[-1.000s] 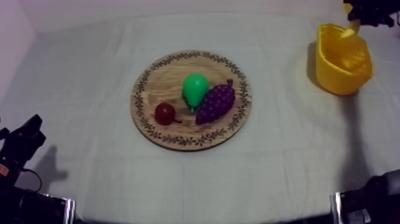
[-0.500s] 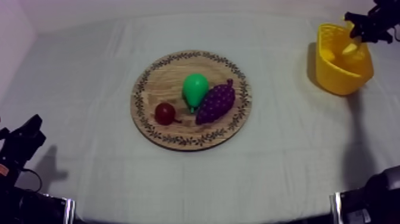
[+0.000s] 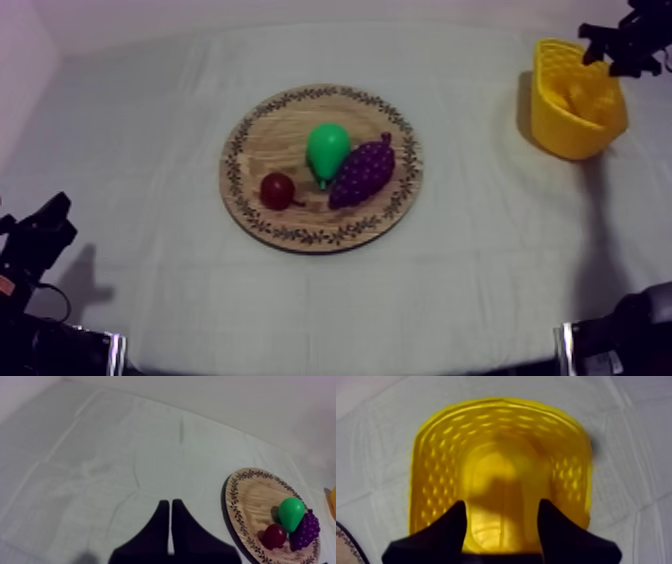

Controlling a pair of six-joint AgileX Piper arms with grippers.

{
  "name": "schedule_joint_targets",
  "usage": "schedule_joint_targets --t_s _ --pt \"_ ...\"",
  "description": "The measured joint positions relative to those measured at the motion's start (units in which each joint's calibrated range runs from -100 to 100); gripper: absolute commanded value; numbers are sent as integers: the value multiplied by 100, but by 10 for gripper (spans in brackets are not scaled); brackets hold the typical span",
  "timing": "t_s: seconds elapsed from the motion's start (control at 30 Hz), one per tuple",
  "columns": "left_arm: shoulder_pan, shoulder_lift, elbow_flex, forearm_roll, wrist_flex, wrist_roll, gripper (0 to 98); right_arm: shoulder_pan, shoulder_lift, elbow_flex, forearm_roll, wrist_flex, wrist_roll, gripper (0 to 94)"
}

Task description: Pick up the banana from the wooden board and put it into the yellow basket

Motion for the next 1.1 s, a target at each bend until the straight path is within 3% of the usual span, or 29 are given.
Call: schedule_joint_targets --t_s 0.67,1.1 --pt "0 0 0 0 -1 -3 1 -130 -4149 2230 -193 -221 73 136" --pt "0 0 0 0 -1 -3 1 -935 -6878 4261 154 -568 -177 47"
